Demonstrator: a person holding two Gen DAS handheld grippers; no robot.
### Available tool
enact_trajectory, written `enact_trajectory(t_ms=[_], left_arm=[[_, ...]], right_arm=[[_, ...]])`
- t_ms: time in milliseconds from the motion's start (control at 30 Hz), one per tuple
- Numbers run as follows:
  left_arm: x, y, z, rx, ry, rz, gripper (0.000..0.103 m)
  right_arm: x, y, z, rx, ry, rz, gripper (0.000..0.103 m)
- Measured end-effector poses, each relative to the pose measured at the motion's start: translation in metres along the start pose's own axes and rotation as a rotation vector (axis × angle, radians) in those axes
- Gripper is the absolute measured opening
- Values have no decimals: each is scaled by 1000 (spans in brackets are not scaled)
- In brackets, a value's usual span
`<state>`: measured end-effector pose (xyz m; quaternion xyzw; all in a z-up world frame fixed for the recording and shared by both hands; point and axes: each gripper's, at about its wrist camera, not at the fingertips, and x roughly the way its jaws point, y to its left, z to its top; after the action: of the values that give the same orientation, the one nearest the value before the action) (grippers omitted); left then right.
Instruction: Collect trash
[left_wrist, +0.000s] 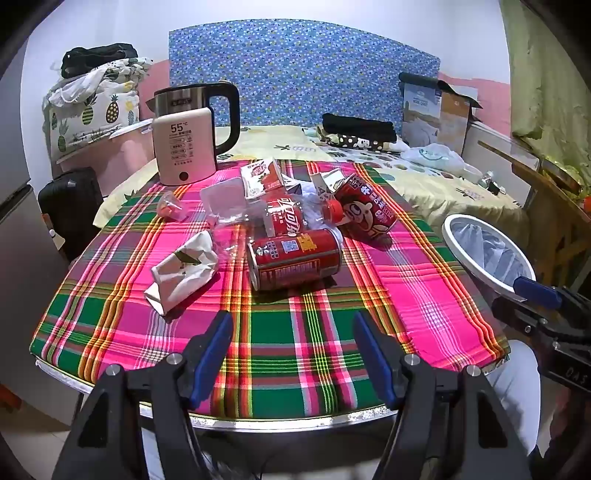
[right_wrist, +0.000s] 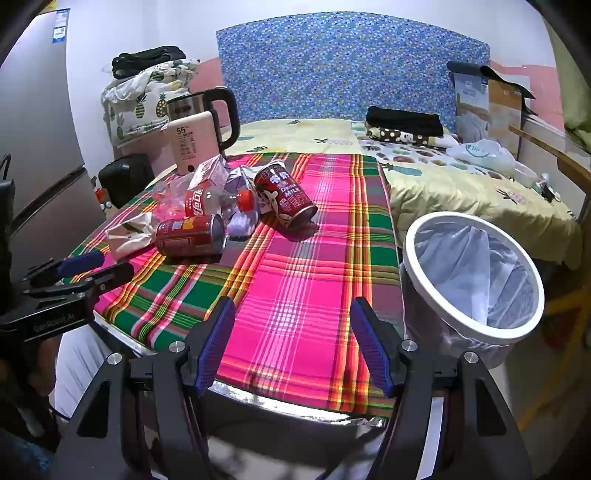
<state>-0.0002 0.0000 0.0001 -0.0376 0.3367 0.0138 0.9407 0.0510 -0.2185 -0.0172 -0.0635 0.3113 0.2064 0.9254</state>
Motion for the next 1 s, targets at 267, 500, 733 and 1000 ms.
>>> enact_trajectory(t_ms=[267,500,733,1000], left_arm=[[-5,1,3,-1,1,-11,69],[-6,-1,4,9,-10,-11,69],[-10,-2,4,13,-20,-4,69],[-14,-1,4,15,-31,1,69]], right_arm=[[0,1,1,0,1,1,66],[0,-1,0,-1,-5,1,66],[-3,2,2,-3,-10,2,66],[-5,4,2,-11,-15,-1,66]])
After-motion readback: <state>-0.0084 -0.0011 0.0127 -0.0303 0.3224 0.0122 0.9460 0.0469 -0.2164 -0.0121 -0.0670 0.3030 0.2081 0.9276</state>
